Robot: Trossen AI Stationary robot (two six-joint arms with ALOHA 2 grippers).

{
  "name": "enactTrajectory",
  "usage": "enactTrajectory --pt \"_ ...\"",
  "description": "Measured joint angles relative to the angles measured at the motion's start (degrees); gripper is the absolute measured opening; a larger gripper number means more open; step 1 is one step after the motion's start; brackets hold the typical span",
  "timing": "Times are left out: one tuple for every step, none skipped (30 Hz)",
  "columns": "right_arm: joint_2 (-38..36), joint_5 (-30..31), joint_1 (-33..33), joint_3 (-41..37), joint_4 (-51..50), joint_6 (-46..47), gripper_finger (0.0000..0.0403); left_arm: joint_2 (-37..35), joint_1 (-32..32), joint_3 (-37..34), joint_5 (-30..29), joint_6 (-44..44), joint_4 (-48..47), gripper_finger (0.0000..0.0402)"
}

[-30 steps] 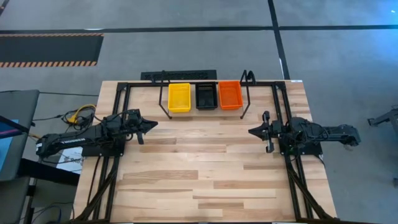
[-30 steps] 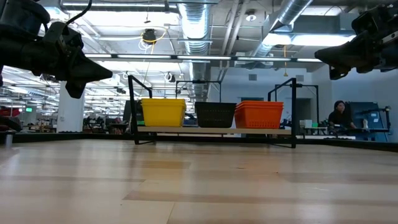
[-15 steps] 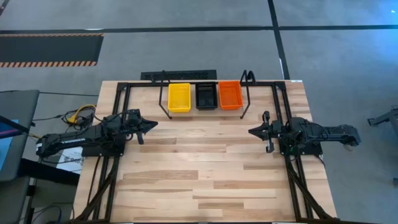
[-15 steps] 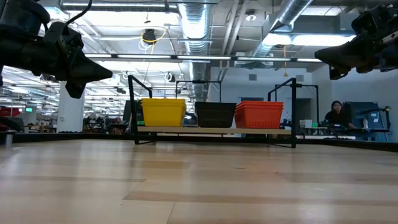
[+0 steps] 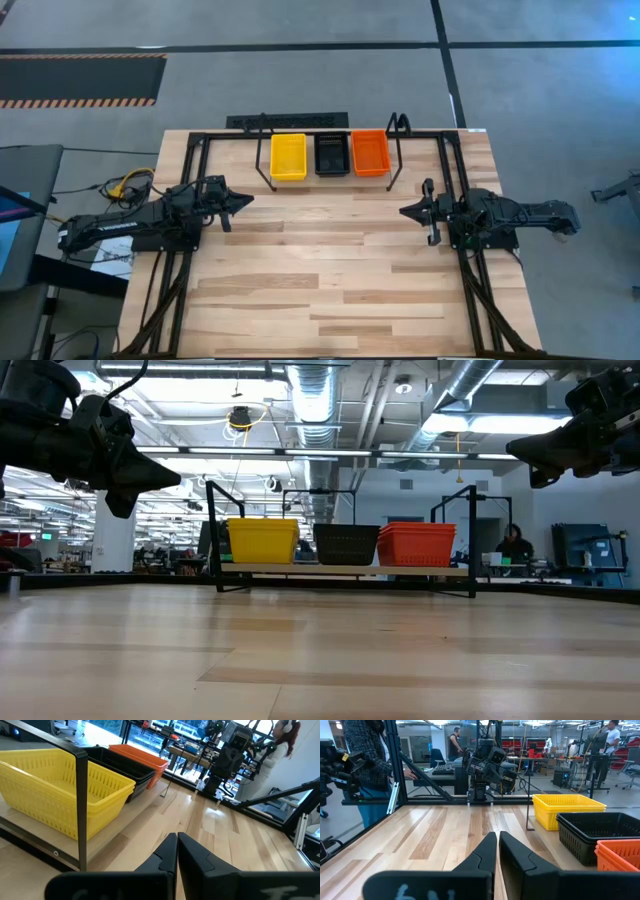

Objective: Stack baskets on shelf by color
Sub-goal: Return to Home Position

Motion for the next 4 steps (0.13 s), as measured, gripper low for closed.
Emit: enactTrajectory --pt "0.0 0.0 0.0 0.0 0.0 0.0 0.0043 0.0 0.0 0.0 0.0 0.0 0.0 0.0" --pt "0.0 0.0 0.0 0.0 0.0 0.0 0.0043 0.0 0.0 0.0 0.0 0.0 0.0 0.0" --pt "0.0 0.0 0.0 0.0 0.0 0.0 0.0043 0.0 0.0 0.0 0.0 0.0 0.0 0.0" --pt "0.0 0.0 0.0 0.0 0.0 0.0 0.0043 0.0 0.0 0.0 0.0 0.0 0.0 0.0"
